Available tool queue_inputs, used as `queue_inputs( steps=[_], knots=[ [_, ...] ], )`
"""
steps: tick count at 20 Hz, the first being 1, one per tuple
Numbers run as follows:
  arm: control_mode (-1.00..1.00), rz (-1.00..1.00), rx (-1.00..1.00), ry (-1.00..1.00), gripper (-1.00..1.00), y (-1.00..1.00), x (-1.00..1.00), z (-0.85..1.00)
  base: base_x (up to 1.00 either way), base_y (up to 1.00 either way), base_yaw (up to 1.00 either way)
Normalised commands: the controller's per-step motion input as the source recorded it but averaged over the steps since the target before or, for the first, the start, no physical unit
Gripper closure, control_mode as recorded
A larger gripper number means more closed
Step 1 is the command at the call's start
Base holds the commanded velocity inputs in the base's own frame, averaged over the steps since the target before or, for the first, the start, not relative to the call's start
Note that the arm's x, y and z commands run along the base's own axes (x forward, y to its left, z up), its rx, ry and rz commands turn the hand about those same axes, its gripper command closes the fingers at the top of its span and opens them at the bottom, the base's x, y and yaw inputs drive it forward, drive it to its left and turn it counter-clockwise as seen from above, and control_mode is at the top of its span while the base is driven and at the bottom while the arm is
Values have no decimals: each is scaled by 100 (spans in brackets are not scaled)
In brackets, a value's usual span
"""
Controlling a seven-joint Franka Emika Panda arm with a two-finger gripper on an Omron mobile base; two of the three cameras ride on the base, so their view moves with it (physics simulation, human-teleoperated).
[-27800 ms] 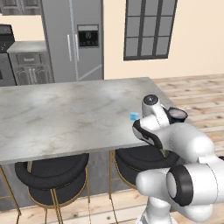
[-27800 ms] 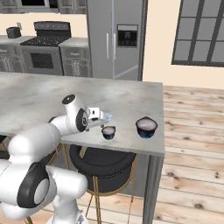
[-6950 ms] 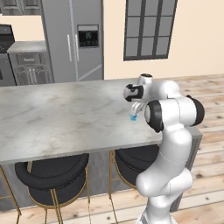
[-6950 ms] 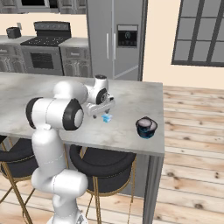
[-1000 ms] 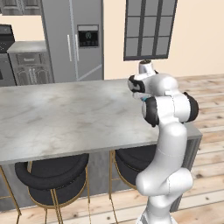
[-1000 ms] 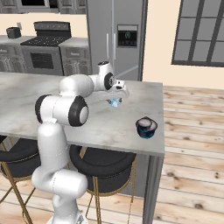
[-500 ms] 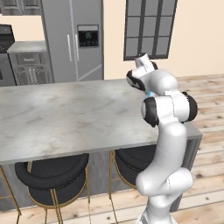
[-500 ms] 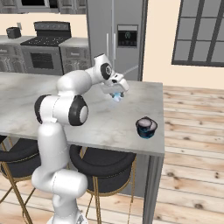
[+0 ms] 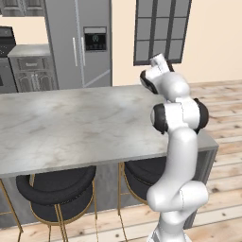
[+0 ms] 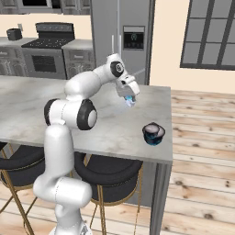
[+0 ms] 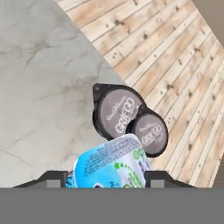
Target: Stack the yogurt containers by placing the smaller containers on top of the larger containers.
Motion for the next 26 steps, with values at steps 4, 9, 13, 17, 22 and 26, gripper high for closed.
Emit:
queue_inputs(
  steps=[4, 9, 13, 17, 22, 26],
  knots=[
    [-100, -30, -1, 1, 100, -53, -42, 7, 0, 0, 0],
    [-100, -27, -1, 0, 100, -50, -53, 4, 0, 0, 0],
    [-100, -22, -3, 1, 100, -33, -49, 0, 0, 0, 0],
    [-100, -14, -9, 1, 100, -16, -24, 0, 0, 0, 0],
    [-100, -3, -14, 0, 100, -1, -3, -6, 0, 0, 0],
    [-100, 1, -5, -1, 100, 0, -5, 0, 0, 0, 0]
  ],
)
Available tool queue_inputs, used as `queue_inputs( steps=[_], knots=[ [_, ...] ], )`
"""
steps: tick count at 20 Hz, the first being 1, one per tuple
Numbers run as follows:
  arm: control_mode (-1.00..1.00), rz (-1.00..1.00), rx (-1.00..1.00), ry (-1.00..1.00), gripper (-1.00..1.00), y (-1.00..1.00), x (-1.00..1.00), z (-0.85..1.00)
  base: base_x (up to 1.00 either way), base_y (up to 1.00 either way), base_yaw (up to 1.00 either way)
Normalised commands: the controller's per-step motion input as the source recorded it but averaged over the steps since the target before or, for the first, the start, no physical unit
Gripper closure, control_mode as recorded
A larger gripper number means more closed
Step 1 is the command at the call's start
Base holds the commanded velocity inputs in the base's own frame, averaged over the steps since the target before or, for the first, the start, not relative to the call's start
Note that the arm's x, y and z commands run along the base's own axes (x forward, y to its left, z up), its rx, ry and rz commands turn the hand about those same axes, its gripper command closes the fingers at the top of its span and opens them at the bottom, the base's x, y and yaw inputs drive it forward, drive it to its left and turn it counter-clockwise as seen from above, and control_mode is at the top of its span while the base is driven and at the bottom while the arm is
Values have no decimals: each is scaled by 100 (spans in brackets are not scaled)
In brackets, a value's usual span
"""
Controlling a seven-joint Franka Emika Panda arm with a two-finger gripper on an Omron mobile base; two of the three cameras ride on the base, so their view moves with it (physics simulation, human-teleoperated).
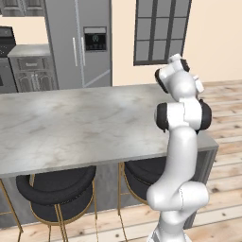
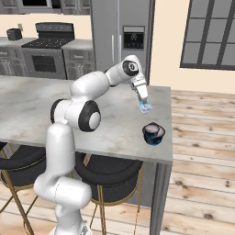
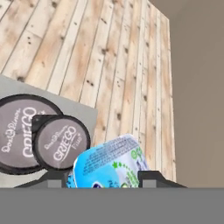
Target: Stack the yogurt containers by placing the smaller containers on top of the larger containers.
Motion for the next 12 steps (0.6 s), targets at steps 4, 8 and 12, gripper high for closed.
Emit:
queue_inputs(
  steps=[4, 8, 12],
  knots=[
    [-100, 6, 0, -1, 100, -3, -14, 0, 0, 0, 0],
    [-100, 9, 0, 0, 100, -8, -21, 0, 0, 0, 0],
    [-100, 13, 0, 0, 100, -10, -20, -5, 0, 0, 0]
  ],
)
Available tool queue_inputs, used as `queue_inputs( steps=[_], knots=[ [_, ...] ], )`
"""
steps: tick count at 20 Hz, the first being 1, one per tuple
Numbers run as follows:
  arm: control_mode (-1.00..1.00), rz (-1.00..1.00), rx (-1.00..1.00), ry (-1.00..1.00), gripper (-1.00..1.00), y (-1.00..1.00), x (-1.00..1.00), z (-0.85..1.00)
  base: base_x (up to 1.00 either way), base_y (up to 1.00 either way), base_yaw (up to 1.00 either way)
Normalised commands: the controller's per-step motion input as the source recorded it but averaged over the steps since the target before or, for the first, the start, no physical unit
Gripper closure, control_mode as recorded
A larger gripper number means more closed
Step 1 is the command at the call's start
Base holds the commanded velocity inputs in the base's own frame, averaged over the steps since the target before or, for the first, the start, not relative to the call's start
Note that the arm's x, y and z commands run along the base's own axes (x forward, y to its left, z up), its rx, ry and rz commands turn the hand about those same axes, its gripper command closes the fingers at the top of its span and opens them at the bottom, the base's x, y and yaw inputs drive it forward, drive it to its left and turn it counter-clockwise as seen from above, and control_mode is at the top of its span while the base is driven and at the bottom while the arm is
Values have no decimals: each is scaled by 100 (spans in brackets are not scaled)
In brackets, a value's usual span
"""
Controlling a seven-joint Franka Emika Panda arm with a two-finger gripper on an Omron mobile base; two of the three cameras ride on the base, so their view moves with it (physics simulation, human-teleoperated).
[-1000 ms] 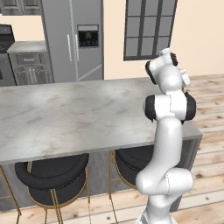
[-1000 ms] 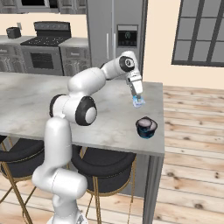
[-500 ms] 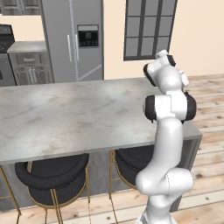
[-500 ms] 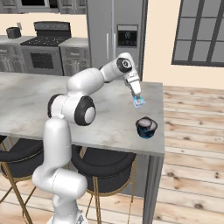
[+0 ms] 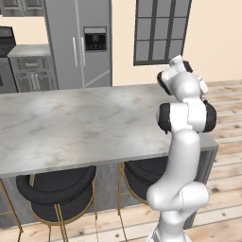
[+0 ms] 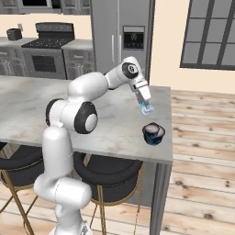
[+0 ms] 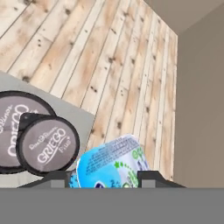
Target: Stack the yogurt containers by placing the smaller containers on top of the larger containers.
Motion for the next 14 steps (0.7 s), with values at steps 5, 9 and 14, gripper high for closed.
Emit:
queue_inputs(
  steps=[5, 9, 14],
  knots=[
    [-100, 14, 0, 0, 100, -1, -8, -11, 0, 0, 0],
    [-100, 14, -2, 1, 100, 0, -1, -13, 0, 0, 0],
    [-100, 13, -4, 3, 100, 0, -2, -19, 0, 0, 0]
  ],
)
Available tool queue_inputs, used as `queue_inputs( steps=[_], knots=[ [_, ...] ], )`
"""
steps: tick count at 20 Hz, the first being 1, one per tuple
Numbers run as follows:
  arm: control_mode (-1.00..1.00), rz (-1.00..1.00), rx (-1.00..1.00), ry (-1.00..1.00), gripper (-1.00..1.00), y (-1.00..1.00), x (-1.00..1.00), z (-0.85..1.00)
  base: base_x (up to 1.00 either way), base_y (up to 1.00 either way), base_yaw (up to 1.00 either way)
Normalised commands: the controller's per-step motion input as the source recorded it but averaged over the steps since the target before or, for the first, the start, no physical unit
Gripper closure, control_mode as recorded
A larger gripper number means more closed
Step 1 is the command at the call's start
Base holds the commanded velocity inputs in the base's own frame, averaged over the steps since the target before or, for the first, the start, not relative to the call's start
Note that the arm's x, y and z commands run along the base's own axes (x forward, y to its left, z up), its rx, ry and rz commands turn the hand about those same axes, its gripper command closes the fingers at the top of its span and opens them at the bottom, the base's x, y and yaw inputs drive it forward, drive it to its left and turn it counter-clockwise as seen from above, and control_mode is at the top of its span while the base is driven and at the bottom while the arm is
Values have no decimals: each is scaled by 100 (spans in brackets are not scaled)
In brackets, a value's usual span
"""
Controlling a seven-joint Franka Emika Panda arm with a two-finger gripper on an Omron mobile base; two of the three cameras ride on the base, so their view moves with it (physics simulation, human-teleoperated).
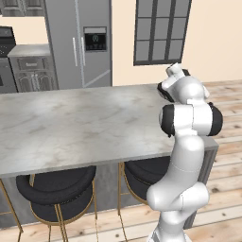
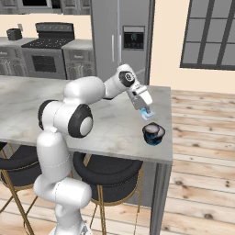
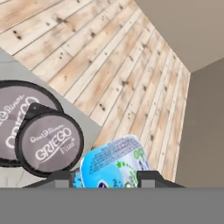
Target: Stack the yogurt containers by placing the smaller containers on top of the larger containers.
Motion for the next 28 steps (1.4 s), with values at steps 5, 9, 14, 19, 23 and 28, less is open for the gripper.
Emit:
queue_inputs(
  steps=[5, 9, 14, 19, 23, 28],
  knots=[
    [-100, 11, -6, 7, 100, 0, -1, -23, 0, 0, 0],
    [-100, 9, -4, 9, 100, 0, -2, -17, 0, 0, 0],
    [-100, 8, -1, 4, 100, -3, 0, -1, 0, 0, 0],
    [-100, 7, 0, 0, 100, -15, 0, 0, 0, 0, 0],
    [-100, 5, 0, 0, 100, -10, -8, 0, 0, 0, 0],
    [-100, 0, 0, 0, 100, 0, -6, 0, 0, 0, 0]
  ],
)
